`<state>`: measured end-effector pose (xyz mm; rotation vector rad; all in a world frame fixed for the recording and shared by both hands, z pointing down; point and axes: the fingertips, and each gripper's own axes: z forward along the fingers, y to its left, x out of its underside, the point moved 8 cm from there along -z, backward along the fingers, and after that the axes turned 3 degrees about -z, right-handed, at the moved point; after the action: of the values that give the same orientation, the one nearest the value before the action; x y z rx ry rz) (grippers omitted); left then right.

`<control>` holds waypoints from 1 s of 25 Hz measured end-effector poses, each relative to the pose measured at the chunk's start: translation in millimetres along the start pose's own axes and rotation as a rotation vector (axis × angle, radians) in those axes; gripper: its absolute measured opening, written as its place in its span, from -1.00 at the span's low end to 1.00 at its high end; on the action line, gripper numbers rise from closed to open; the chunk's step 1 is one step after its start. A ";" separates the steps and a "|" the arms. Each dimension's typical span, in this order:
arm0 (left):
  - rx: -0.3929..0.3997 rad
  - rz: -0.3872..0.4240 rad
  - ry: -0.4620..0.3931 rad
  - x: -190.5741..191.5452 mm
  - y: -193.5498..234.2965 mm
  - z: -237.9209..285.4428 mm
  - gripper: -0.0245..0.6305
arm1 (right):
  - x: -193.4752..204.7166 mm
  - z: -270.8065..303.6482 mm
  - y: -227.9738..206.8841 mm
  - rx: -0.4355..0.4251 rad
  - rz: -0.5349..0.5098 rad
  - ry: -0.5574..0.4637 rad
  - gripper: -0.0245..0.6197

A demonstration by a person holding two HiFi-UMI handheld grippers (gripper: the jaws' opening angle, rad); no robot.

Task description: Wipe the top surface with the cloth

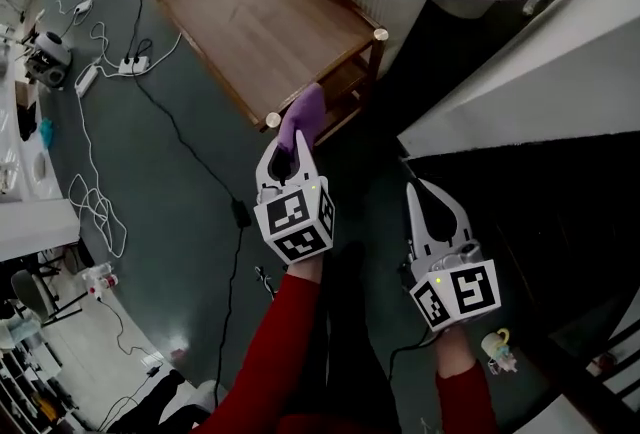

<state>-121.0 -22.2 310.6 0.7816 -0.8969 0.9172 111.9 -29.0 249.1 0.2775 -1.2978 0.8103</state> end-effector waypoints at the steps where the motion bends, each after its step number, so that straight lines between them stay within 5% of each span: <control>1: -0.018 0.000 0.003 3.7 9.4 -8.9 -0.76 | 0.1 1.0 0.3 -0.002 -0.001 0.000 -0.89; 9: -0.161 -0.031 0.026 25.1 73.0 -47.0 -0.76 | 4.0 12.3 10.9 -0.036 -0.013 0.007 -0.89; 13: -0.172 -0.030 0.040 29.2 86.1 -53.7 -0.76 | 6.4 16.9 17.1 -0.045 -0.024 0.008 -0.89; 16: -0.064 0.013 0.095 44.3 66.8 -63.0 -0.76 | 9.9 19.7 18.3 -0.038 -0.029 0.008 -0.89; 21: 0.255 0.065 0.121 57.2 -25.0 -41.1 -0.76 | 13.0 15.0 8.6 -0.009 -0.031 0.016 -0.89; 25: 0.331 0.030 0.070 52.8 -79.0 32.0 -0.76 | 25.1 9.2 -9.4 0.044 -0.020 0.014 -0.89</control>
<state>-42.7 -64.4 356.8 1.0141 -0.7052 1.1296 112.6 -31.7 277.4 0.3186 -1.2638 0.8233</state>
